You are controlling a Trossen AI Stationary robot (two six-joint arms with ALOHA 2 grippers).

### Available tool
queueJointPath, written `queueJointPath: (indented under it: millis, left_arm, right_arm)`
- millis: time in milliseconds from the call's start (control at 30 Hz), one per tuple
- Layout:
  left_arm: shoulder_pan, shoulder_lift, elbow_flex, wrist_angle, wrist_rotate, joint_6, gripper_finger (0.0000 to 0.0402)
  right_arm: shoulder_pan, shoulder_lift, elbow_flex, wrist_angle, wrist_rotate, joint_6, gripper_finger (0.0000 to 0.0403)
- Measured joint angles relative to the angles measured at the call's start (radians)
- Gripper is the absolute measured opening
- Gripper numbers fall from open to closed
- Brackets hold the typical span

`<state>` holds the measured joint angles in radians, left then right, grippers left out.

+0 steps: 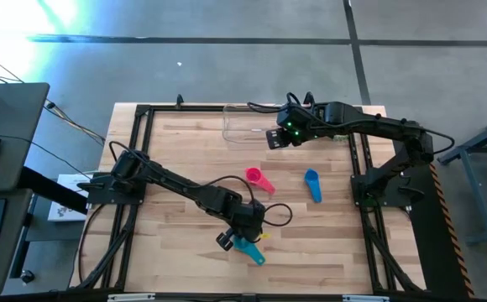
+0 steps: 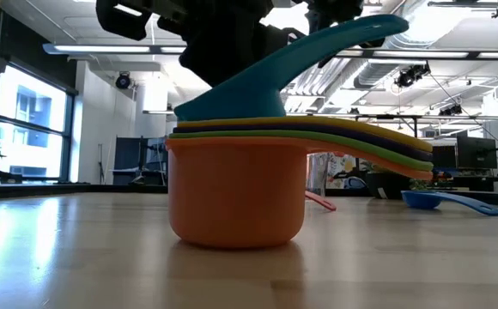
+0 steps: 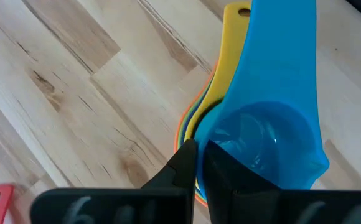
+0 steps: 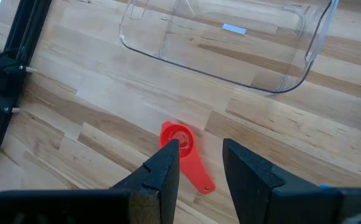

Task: Nest measuring cups in basket
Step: Stack the light blue measuring cup on the yellow measuring cup, then stack the pink measuring cup on the light blue measuring cup

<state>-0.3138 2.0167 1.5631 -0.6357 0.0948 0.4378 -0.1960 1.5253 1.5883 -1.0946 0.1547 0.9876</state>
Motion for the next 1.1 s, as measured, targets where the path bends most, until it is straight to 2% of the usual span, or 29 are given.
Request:
queueJointPath:
  millis: [200,567,800,1100]
  left_arm:
    - [0.0,0.0,0.0,-0.003,-0.015,0.001,0.0017]
    - [-0.003,0.0,0.0,-0.003,-0.019,0.001,0.0061]
    - [-0.003,-0.004,0.001,-0.013,-0.05,-0.101,0.0082]
    - [0.032,-0.01,0.126,-0.278,-0.081,-0.224,0.0079]
  right_arm:
    - [0.0,0.0,0.0,0.0,0.0,0.0,0.0115]
    - [0.0,0.0,0.0,0.0,0.0,0.0,0.0115]
    - [0.0,0.0,0.0,0.0,-0.001,0.0,0.0115]
    - [0.0,0.0,0.0,0.0,-0.022,-0.029,0.0115]
